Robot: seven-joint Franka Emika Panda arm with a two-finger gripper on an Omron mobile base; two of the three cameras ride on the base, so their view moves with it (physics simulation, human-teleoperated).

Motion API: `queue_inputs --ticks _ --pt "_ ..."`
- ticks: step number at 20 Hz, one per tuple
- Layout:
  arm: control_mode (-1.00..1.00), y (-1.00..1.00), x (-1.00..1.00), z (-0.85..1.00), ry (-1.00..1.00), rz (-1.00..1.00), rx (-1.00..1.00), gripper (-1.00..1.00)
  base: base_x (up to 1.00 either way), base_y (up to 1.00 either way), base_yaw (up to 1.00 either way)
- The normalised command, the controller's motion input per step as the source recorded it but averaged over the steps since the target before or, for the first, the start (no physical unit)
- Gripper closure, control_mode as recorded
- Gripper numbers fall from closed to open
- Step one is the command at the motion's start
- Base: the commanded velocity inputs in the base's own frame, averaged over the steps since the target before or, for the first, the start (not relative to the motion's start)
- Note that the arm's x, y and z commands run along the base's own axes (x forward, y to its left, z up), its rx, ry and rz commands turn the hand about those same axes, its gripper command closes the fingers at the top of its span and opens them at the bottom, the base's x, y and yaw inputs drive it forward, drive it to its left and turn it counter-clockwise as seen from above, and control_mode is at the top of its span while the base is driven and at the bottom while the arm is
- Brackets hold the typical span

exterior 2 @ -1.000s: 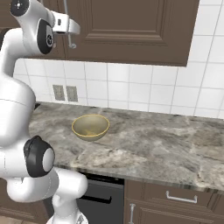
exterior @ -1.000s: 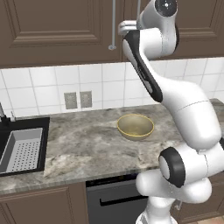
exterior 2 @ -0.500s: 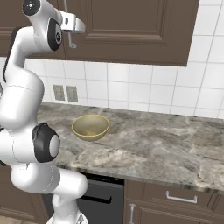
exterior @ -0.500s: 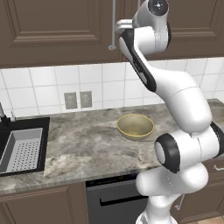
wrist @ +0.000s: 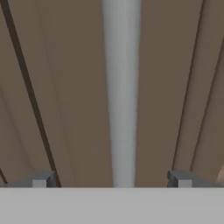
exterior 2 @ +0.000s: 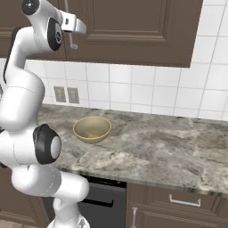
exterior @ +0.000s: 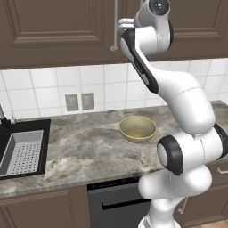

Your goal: Open the cabinet and setup a tea strainer by placing it in the bowl upright.

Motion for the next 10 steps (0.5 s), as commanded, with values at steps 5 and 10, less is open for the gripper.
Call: queue_inputs --ticks 5,10 --pt "-1.0 0.0 0.18 0.0 -0.05 0.0 0.0 1.0 0.0 0.0 0.0" --pt "-1.0 0.0 0.25 0.0 -0.04 0.0 0.0 1.0 0.0 0.0 0.0"
